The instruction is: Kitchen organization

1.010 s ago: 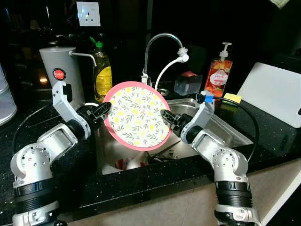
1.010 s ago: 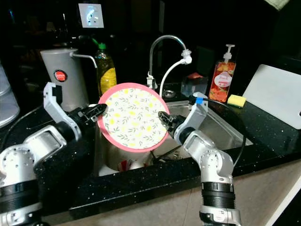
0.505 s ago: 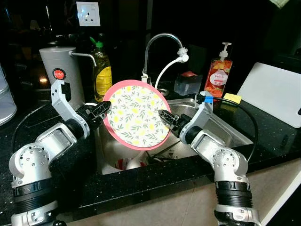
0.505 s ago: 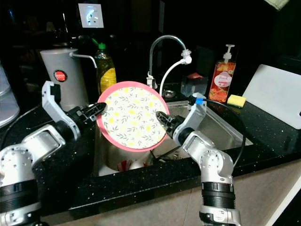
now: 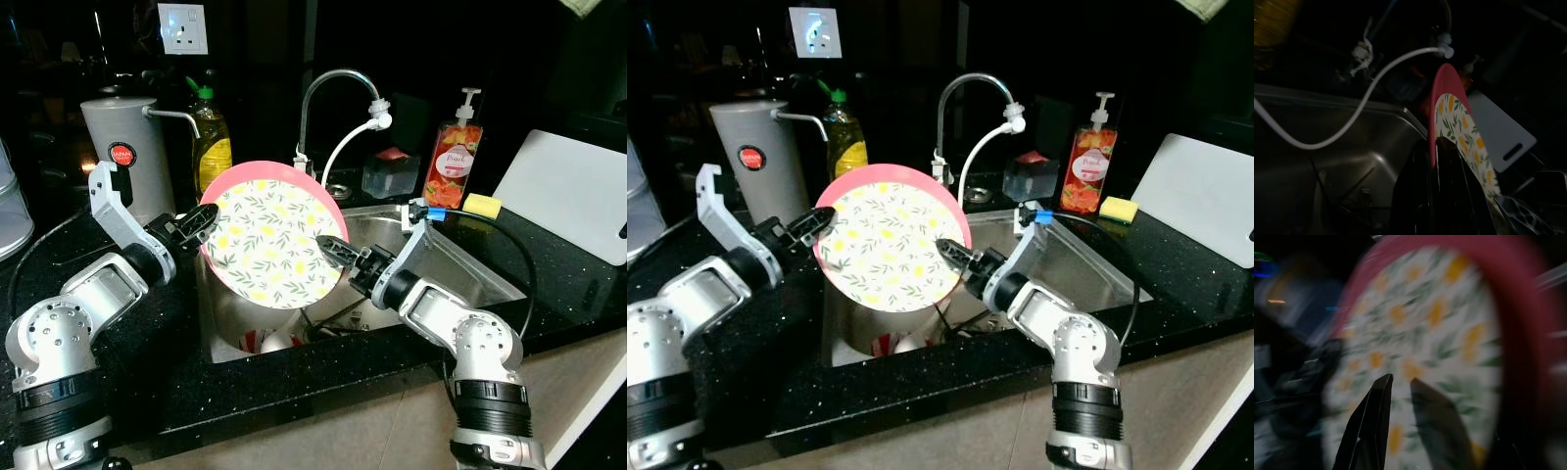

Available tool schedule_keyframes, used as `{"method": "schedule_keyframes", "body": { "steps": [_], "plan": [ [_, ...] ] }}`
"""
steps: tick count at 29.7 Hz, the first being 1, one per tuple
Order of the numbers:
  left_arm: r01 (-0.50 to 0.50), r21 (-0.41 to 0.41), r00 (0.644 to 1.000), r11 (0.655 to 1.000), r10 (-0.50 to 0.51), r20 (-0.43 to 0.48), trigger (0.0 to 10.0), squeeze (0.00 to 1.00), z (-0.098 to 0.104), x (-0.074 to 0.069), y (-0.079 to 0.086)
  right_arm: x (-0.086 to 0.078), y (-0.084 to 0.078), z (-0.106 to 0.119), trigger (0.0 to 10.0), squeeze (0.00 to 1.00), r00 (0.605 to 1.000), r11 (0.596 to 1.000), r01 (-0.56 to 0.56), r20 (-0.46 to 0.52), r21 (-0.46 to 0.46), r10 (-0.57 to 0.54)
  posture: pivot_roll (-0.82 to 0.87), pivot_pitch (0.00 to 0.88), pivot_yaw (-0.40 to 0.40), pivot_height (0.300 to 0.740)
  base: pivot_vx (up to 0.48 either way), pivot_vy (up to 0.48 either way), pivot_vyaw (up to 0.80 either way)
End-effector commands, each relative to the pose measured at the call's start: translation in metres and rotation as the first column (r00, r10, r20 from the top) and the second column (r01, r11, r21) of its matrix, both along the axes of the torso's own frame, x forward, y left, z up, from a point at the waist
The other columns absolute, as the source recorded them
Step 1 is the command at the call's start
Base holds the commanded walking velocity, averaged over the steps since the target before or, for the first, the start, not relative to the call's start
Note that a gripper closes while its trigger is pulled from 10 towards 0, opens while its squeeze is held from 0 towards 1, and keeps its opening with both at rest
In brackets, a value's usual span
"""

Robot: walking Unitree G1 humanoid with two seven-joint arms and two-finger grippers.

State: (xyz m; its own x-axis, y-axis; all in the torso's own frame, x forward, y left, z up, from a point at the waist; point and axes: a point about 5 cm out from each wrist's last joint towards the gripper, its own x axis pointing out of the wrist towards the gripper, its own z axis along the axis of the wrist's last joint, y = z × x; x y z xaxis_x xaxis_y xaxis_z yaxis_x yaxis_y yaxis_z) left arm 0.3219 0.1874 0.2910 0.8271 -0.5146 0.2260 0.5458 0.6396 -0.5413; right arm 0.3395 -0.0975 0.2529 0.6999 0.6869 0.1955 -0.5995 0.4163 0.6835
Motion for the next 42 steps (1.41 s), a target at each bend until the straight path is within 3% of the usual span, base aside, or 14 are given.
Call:
{"method": "schedule_keyframes", "body": {
  "steps": [1, 8, 9, 10, 12, 13, 25, 26, 27, 28, 33, 42],
  "plan": [
    [0.055, -0.003, 0.998, 0.998, -0.055, 0.010, 10.0, 0.00, 0.000, -0.002, -0.007, -0.005, 0.002, 0.003, 10.0, 0.00, 0.999, 0.997, -0.054, 0.013, 0.049, 0.053, -0.04, 0.007, -0.022, 0.740, 0.000, 0.000, 0.00],
    [0.054, -0.002, 0.999, 0.999, -0.054, 0.006, 10.0, 0.00, -0.002, -0.002, -0.006, -0.007, 0.000, 0.003, 10.0, 0.00, 0.997, 0.994, -0.073, 0.008, 0.082, 0.073, -0.04, 0.009, -0.020, 0.740, 0.000, 0.000, 0.00],
    [0.053, -0.002, 0.999, 0.999, -0.053, 0.004, 10.0, 0.00, -0.002, -0.002, -0.006, -0.006, -0.001, 0.002, 8.2, 0.00, 0.998, 0.995, -0.063, 0.000, 0.079, 0.063, -0.04, 0.009, -0.020, 0.740, 0.000, 0.000, 0.00],
    [0.053, -0.002, 0.999, 0.999, -0.053, 0.004, 10.0, 0.00, -0.002, -0.002, -0.006, -0.005, -0.002, 0.001, 5.7, 0.00, 0.998, 0.995, -0.057, -0.008, 0.077, 0.057, -0.04, 0.009, -0.020, 0.740, 0.000, 0.000, 0.00],
    [0.053, -0.002, 0.999, 0.999, -0.053, 0.003, 10.0, 0.00, -0.002, -0.002, -0.007, -0.004, -0.002, 0.000, 5.7, 0.00, 0.998, 0.996, -0.054, -0.013, 0.076, 0.055, -0.04, 0.009, -0.020, 0.740, 0.000, 0.000, 0.00],
    [0.053, -0.002, 0.999, 0.999, -0.053, 0.003, 10.0, 0.00, -0.002, -0.002, -0.006, -0.004, -0.003, -0.001, 0.0, 0.00, 0.999, 0.996, -0.048, -0.022, 0.075, 0.050, -0.04, 0.009, -0.020, 0.740, 0.000, 0.000, 0.00],
    [0.054, -0.002, 0.999, 0.999, -0.054, 0.003, 10.0, 0.00, -0.003, -0.001, -0.007, -0.003, -0.005, -0.002, 0.0, 0.00, 0.998, 0.996, -0.034, -0.046, 0.087, 0.038, -0.04, 0.008, -0.020, 0.740, 0.000, 0.000, 0.00],
    [0.057, -0.004, 0.998, 0.998, -0.057, 0.004, 10.0, 0.00, -0.003, -0.001, -0.007, -0.002, -0.006, -0.001, 9.0, 0.00, 0.999, 0.996, -0.025, -0.041, 0.083, 0.029, -0.04, 0.008, -0.020, 0.740, 0.000, 0.000, 0.00],
    [0.057, -0.004, 0.998, 0.998, -0.057, 0.004, 10.0, 0.00, -0.003, -0.001, -0.007, -0.002, -0.006, -0.001, 9.0, 0.00, 0.999, 0.996, -0.025, -0.041, 0.083, 0.029, -0.04, 0.008, -0.020, 0.740, 0.000, 0.000, 0.00],
    [0.058, -0.006, 0.998, 0.998, -0.058, 0.004, 10.0, 0.00, -0.003, -0.002, -0.007, -0.002, -0.006, -0.001, 10.0, 0.00, 0.999, 0.996, -0.023, -0.041, 0.085, 0.027, -0.04, 0.008, -0.019, 0.740, 0.000, 0.000, 0.00],
    [0.063, -0.030, 0.998, 0.998, -0.063, 0.001, 10.0, 0.00, -0.003, -0.001, -0.009, -0.001, -0.008, -0.001, 10.0, 0.00, 0.999, 0.996, 0.003, -0.046, 0.084, 0.001, -0.04, 0.008, -0.019, 0.740, 0.000, 0.000, 0.00],
    [0.029, -0.114, 0.999, 0.993, -0.031, -0.012, 10.0, 0.00, -0.002, 0.002, 0.003, 0.017, -0.034, -0.013, 10.0, 0.00, 0.969, 0.976, 0.217, -0.126, 0.035, -0.211, -0.04, 0.010, -0.019, 0.740, 0.000, 0.000, 0.00]
  ]
}}
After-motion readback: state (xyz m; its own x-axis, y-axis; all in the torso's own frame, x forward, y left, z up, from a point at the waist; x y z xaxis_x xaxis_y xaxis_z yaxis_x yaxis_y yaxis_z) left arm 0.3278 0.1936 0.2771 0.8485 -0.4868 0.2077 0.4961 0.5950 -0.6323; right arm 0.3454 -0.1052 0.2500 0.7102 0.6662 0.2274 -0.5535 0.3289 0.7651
